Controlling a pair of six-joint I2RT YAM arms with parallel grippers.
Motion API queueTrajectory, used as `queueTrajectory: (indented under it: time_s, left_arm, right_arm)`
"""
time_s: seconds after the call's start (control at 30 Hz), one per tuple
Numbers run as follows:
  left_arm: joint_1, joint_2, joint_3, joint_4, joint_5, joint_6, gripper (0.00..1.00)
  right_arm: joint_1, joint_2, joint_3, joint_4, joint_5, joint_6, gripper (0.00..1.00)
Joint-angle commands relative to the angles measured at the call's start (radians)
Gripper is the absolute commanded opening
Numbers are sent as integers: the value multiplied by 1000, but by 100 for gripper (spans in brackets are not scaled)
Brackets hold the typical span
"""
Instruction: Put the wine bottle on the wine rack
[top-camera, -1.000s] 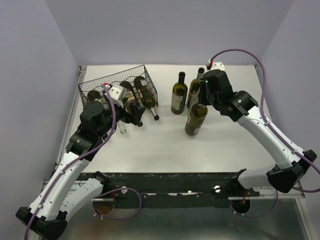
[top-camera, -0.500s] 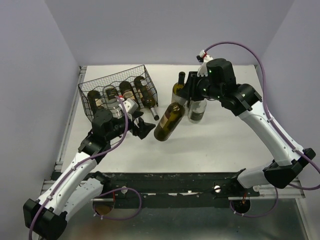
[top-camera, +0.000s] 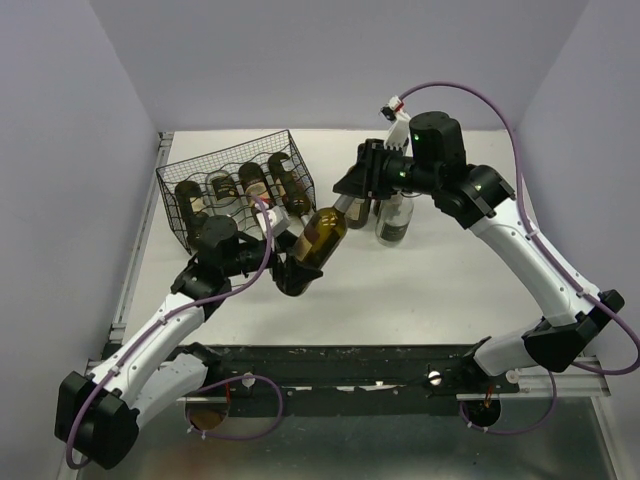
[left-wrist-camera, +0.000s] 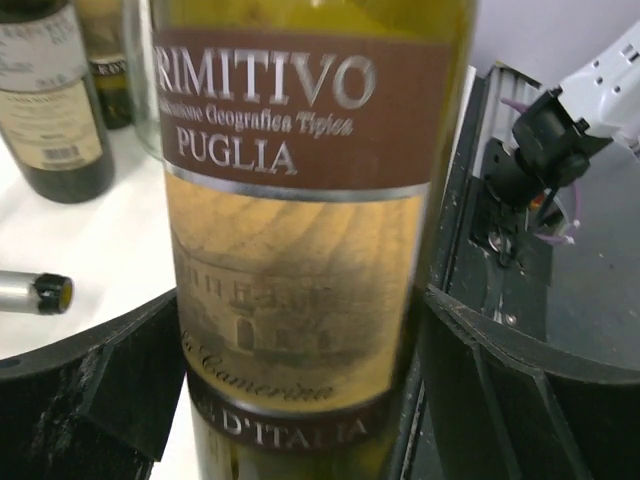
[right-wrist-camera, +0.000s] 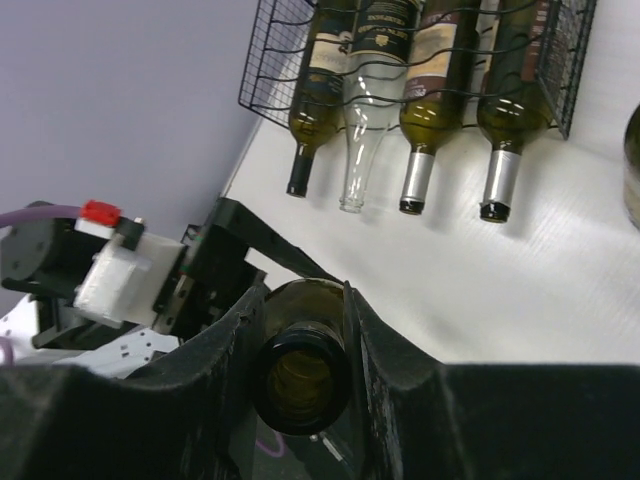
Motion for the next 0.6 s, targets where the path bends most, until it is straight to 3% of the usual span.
queueTrajectory:
  time_s: [0.0,0.1,0.2,0.3,0.37,0.5,0.57]
  left_arm:
    - [-3,26,-20,30,106,19,93]
    - [-3,31,-16,18,90,37,86]
    - [-3,26,-8,12,53,59,66]
    - [-5,17,6,-5,3,98,35]
    - [-5,12,26,-28,-37,135,0]
    - [-3,0,62,-86,-144,242,0]
    - [-5,-15,81,-117,-180,311,0]
  right_arm:
    - [1,-24,2,160,-122,69,1]
    - [1,-32,-13,176,-137,60,1]
    - [-1,-39,-33,196,-159,50,1]
    - [1,-47,-51,206,-174,38,1]
    - [1,-49,-58,200,-177,27,1]
    - [1,-46,-56,174,-191,-3,3]
    - [1,-45,-48,149,-194,-29,23]
